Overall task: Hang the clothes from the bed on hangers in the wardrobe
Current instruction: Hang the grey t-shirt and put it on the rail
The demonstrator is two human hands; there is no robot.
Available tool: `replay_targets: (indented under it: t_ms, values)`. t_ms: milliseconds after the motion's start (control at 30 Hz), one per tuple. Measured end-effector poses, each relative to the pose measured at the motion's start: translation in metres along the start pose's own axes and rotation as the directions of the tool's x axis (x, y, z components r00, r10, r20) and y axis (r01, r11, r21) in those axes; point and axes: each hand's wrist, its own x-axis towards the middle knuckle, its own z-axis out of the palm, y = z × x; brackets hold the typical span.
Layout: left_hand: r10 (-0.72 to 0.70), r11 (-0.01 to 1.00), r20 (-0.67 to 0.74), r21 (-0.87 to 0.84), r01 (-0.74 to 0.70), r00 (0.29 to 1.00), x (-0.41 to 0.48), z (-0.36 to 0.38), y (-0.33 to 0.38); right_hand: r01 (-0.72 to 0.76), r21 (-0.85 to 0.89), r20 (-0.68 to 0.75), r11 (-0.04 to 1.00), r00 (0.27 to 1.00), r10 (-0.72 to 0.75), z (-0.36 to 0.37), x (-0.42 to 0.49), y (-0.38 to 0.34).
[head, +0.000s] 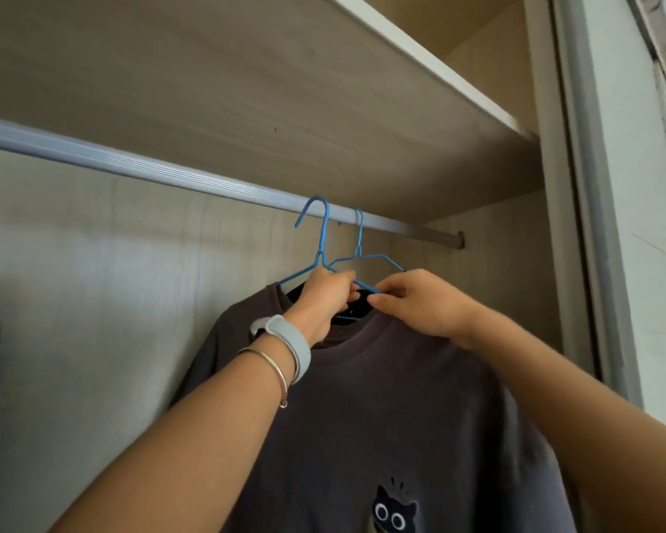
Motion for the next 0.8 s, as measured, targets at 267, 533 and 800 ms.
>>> replay_targets:
  t_ms: [267,533,800]
  values:
    - [0.043,0.998,-0.041,-0.053,-0.045,0.998,0.05,0.022,0.041,0.01,0.402,0.082,0.916,0.996,-0.047,-0.032,0.03,0.009]
    - [-0.12,0.992,-0.058,-0.044,0.118,0.991,0.07,0.007,0.01,-0.019,0.452,0.137,0.892,0.989,-0.049,0.002,0.044,0.023]
    - [-0.092,0.995,-0.086,-0.036,0.09,0.992,0.061,0.01,-0.004,-0.054,0.513,0.203,0.857,0.977,-0.06,0.013,0.039,0.039]
